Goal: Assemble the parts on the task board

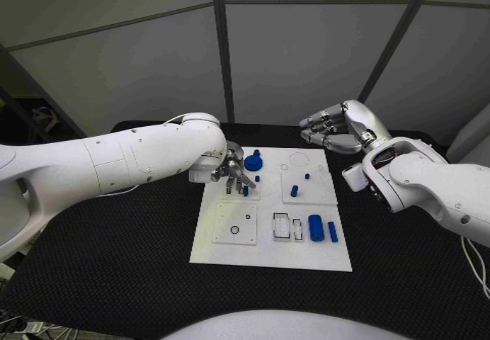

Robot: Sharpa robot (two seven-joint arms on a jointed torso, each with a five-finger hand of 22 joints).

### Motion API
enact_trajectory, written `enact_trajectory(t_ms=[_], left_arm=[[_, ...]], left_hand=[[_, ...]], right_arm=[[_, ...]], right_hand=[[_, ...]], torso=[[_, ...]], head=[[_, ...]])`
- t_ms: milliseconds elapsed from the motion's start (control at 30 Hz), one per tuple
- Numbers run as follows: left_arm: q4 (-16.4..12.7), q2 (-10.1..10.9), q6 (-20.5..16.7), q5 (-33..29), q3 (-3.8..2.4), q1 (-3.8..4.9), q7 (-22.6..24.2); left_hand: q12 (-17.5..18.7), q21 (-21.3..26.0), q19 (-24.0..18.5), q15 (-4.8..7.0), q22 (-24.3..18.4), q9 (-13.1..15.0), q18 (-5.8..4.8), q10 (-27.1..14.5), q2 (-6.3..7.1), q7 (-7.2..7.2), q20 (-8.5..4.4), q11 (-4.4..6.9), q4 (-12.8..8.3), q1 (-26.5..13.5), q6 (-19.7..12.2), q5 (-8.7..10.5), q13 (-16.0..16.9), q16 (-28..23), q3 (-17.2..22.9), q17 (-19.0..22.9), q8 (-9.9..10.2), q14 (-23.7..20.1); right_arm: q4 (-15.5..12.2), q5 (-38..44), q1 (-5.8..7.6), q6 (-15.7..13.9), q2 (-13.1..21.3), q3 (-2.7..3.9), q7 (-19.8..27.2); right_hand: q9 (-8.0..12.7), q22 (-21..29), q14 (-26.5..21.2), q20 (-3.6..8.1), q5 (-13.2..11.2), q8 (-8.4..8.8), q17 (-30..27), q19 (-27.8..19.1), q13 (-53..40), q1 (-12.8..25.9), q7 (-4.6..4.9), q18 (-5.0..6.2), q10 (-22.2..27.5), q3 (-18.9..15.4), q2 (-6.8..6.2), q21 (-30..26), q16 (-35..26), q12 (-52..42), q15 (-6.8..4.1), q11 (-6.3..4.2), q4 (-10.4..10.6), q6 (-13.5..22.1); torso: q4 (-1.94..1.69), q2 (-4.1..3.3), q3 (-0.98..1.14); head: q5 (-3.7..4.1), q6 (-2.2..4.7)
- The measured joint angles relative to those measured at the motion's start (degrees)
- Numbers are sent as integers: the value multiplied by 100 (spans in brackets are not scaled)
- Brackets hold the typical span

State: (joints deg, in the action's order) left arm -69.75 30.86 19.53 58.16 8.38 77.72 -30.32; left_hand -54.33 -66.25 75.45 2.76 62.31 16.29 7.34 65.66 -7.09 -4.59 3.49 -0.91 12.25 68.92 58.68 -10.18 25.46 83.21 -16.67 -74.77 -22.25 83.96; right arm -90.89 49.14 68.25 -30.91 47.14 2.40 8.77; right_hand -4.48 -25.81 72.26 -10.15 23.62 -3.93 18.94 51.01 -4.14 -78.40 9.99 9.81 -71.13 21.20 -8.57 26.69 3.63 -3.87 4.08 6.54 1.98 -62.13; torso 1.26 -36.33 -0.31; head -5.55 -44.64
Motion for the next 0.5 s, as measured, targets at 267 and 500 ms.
enact_trajectory(t_ms=[267, 500], left_arm=[[14, -23, 38, -42, 0, -5, -6], [33, -40, 68, -87, 0, -16, -10]], left_hand=[[0, 0, 0, 0, 0, 80, 0, 0, 0, 0, 0, 40, -41, 0, 0, 0, 17, 0, 72, 0, -21, 0], [0, 0, 0, 0, -1, 118, 0, 0, 0, 0, 0, 40, -69, 0, 0, 0, 26, 0, 101, 6, -44, 0]], right_arm=[[7, -1, 0, 22, -10, 0, -17], [12, -2, 0, 47, -27, 0, -33]], right_hand=[[-1, 12, 0, 0, 31, 0, -17, 0, 7, 0, 20, 0, 0, 0, 0, 0, 0, 0, 0, 0, 0, 21], [-1, 12, -21, 0, 31, 0, -17, 0, 12, 0, 20, 0, -1, 0, 0, -30, 0, 0, 22, 0, 0, 20]], torso=[[1, -1, 0], [2, -2, 0]], head=[[-6, -25], [-3, -43]])
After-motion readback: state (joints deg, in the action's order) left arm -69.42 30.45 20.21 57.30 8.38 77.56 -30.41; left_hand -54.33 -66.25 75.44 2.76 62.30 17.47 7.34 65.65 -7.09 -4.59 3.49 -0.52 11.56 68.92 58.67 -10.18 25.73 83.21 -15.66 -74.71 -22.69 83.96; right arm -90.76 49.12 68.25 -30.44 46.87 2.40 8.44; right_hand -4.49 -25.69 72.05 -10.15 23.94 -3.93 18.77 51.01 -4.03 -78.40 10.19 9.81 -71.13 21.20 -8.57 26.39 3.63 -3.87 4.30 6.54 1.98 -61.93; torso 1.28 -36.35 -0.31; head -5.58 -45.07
